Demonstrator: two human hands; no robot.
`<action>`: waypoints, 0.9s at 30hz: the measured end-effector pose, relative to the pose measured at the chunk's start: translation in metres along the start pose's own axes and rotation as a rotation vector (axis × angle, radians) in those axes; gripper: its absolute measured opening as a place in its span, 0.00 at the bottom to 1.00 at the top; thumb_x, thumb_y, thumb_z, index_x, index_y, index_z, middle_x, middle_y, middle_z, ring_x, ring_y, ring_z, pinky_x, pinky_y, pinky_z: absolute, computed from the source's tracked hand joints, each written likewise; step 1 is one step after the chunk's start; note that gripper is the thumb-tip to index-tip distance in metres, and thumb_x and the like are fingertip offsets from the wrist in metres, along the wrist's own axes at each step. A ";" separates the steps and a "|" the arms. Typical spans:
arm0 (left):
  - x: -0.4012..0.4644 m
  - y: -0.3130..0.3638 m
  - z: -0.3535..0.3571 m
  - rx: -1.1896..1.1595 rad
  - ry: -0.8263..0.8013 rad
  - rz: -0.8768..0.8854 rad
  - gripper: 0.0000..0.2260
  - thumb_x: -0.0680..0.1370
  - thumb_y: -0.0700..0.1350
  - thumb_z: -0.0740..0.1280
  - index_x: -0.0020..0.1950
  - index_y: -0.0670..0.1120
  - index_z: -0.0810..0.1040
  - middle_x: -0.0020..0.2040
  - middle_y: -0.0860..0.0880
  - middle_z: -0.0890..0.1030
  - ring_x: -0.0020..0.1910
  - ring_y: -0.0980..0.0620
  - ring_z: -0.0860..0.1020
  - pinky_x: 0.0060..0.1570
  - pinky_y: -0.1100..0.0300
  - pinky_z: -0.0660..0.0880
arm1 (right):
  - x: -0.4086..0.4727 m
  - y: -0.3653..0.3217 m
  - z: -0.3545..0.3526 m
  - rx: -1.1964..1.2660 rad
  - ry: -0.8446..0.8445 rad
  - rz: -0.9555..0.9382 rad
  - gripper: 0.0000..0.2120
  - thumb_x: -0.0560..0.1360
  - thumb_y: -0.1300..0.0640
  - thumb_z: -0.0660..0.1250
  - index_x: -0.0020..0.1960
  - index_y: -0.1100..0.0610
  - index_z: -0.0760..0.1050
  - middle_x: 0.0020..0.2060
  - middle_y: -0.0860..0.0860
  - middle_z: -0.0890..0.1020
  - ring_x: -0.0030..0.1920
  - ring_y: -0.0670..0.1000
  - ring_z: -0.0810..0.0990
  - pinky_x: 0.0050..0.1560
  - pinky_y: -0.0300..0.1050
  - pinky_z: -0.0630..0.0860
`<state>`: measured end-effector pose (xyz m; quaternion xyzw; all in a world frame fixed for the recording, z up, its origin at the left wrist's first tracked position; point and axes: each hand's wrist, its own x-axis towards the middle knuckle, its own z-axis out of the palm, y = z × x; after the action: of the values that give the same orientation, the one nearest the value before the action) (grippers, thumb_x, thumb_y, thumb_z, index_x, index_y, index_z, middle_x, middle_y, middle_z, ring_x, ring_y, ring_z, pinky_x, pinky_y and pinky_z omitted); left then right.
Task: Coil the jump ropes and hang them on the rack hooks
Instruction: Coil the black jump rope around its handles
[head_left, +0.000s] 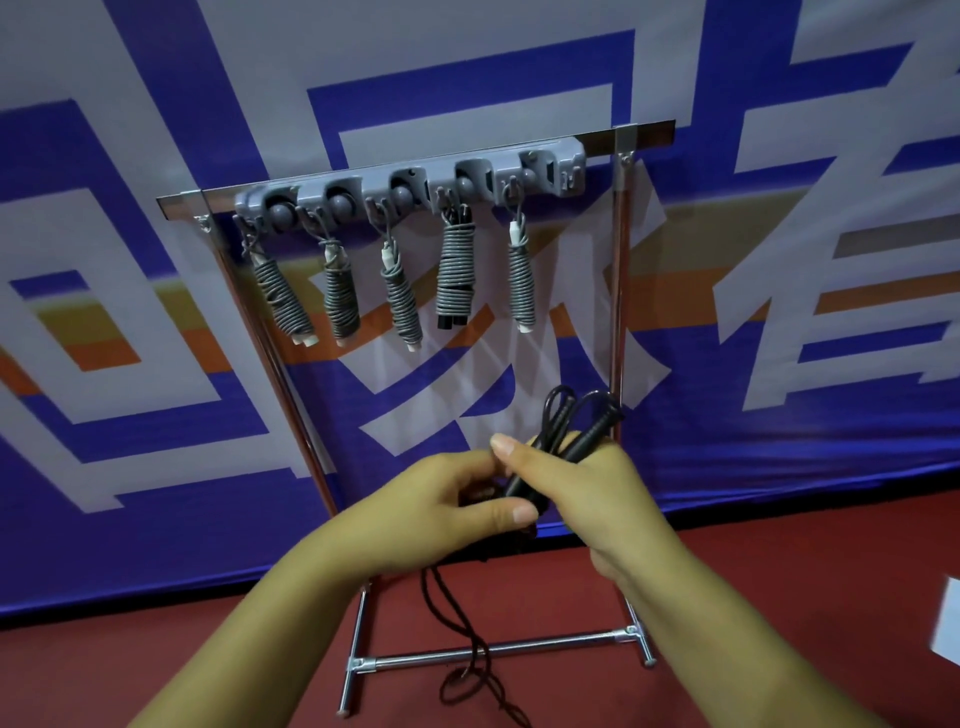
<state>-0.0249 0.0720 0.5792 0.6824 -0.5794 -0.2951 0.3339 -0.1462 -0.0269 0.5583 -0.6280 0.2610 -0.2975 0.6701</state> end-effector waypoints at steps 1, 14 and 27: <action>0.000 0.001 -0.002 -0.008 -0.021 -0.004 0.14 0.76 0.52 0.67 0.59 0.50 0.77 0.44 0.53 0.83 0.44 0.60 0.80 0.45 0.61 0.76 | -0.001 -0.003 0.000 0.023 -0.010 0.018 0.10 0.69 0.52 0.74 0.34 0.56 0.80 0.28 0.49 0.82 0.32 0.44 0.82 0.35 0.38 0.77; 0.005 -0.001 -0.007 0.051 -0.064 -0.147 0.07 0.80 0.46 0.64 0.52 0.44 0.77 0.39 0.49 0.84 0.37 0.56 0.80 0.37 0.62 0.73 | 0.029 -0.026 -0.037 -0.149 -0.055 0.048 0.34 0.59 0.34 0.66 0.57 0.53 0.68 0.46 0.49 0.78 0.44 0.46 0.80 0.39 0.40 0.77; 0.014 0.043 -0.009 0.312 -0.498 -0.008 0.03 0.78 0.43 0.67 0.45 0.49 0.77 0.33 0.58 0.78 0.30 0.64 0.74 0.34 0.73 0.68 | 0.034 -0.049 -0.063 -0.503 -1.295 0.517 0.10 0.73 0.61 0.71 0.51 0.62 0.74 0.41 0.53 0.84 0.42 0.49 0.84 0.44 0.44 0.81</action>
<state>-0.0410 0.0542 0.6188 0.6343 -0.6792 -0.3622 0.0716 -0.1725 -0.0966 0.6033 -0.7307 0.0133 0.3686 0.5745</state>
